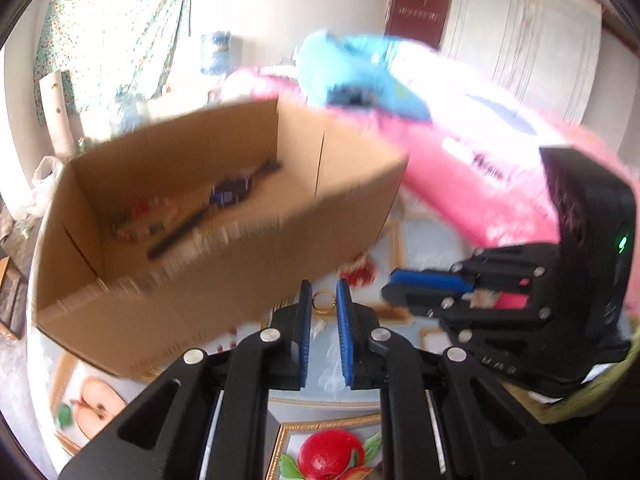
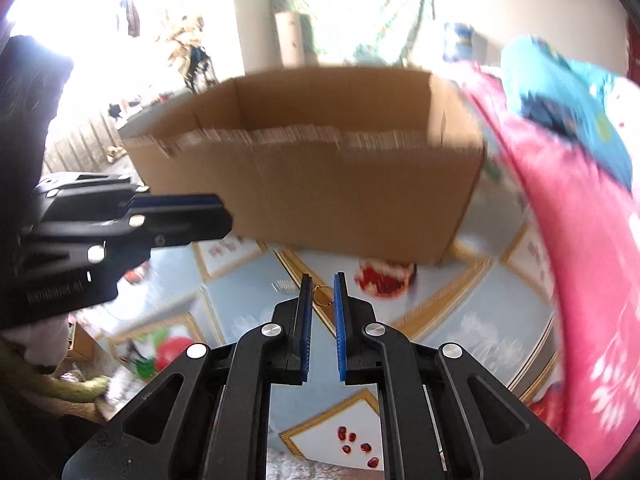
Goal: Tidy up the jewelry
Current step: 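Carry the gold ring over the box and open the right gripper, then lower the left gripper to the pink bead bracelet while the right gripper approaches the gold spring, then close the left gripper on the pink bracelet while the right gripper closes on the gold spring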
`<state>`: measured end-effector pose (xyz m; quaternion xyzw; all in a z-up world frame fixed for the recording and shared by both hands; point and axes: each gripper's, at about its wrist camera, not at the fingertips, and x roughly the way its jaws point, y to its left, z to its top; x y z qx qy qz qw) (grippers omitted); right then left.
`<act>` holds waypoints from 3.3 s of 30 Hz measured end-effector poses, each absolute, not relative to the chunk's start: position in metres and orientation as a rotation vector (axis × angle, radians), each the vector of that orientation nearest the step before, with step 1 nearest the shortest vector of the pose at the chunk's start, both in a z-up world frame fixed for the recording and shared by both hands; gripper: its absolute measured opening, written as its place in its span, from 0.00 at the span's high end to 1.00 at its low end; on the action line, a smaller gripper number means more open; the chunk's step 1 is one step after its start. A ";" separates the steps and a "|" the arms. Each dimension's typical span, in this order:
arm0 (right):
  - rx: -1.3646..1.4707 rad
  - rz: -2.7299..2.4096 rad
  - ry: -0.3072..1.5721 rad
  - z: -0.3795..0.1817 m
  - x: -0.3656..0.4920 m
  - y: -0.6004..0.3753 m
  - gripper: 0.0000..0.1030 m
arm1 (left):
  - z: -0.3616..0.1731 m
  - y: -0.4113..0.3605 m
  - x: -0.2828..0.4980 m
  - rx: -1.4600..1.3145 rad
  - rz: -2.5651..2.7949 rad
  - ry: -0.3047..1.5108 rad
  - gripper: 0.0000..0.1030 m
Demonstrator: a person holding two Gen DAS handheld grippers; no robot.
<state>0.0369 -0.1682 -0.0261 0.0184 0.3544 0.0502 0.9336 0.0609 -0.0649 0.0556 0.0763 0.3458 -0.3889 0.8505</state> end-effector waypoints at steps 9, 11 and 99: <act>0.022 0.133 0.583 0.037 0.074 -0.182 0.92 | 0.090 -0.054 0.118 0.229 -0.632 0.697 0.88; 0.047 0.136 0.610 0.037 0.097 -0.192 0.92 | 0.082 -0.051 0.143 0.218 -0.567 0.775 0.88; 0.185 0.189 0.884 -0.054 0.057 -0.155 0.82 | -0.032 -0.035 0.066 0.156 -0.591 0.949 0.91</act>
